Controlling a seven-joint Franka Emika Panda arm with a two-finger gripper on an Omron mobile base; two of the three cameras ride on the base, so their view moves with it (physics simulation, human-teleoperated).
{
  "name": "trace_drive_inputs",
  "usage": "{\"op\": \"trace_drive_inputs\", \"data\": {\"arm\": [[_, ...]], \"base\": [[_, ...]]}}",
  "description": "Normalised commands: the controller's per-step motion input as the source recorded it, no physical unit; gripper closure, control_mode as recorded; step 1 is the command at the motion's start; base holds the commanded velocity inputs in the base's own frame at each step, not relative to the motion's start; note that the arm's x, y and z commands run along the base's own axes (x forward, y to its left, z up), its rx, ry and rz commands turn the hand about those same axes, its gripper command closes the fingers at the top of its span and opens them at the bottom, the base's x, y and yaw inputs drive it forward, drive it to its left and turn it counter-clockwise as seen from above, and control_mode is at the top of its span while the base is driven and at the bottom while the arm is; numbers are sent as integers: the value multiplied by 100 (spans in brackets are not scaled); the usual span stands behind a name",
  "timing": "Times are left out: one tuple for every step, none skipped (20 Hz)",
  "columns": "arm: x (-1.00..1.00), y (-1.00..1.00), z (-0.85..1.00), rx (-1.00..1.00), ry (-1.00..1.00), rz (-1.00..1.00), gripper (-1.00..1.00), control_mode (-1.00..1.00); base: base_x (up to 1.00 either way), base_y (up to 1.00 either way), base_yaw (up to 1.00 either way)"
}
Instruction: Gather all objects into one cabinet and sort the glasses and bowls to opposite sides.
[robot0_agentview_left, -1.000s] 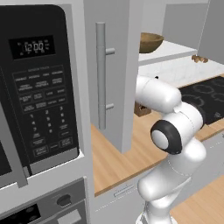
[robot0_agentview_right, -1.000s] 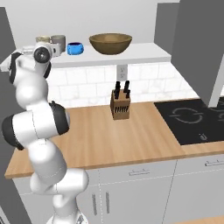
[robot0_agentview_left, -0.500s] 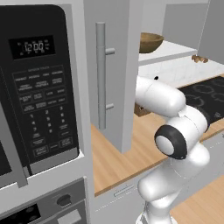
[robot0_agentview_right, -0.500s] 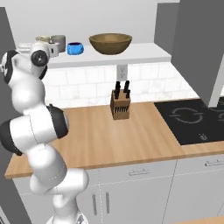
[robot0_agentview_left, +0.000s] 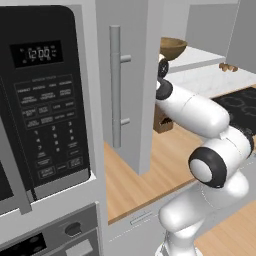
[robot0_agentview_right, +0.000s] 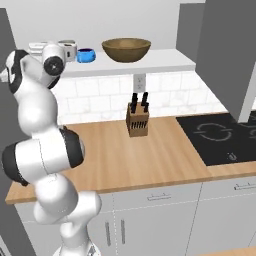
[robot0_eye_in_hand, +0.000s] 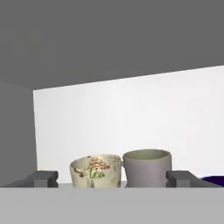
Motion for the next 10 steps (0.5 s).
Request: {"op": "trace_drive_inputs", "data": {"arm": [[-76,-49,0,0,1,3,-100,-100],[-87,-49,0,0,0,3,-100,-100],[-94,-51,0,0,0,5,-100,-100],[-100,-55,0,0,0,6,-100,-100],[-100,-51,0,0,0,6,-100,-100],[-100,-55,0,1,0,6,-100,-100],[-100,-51,-1,2,0,5,-100,-100],[-100,-54,0,3,0,5,-100,-100],[-100,-56,0,4,0,5,-100,-100],[-100,-59,0,6,0,4,-100,-100]], "base": [[0,0,0],[0,0,0],[0,0,0],[0,0,0],[0,0,0],[0,0,0],[0,0,0],[0,0,0],[0,0,0],[0,0,0]]}}
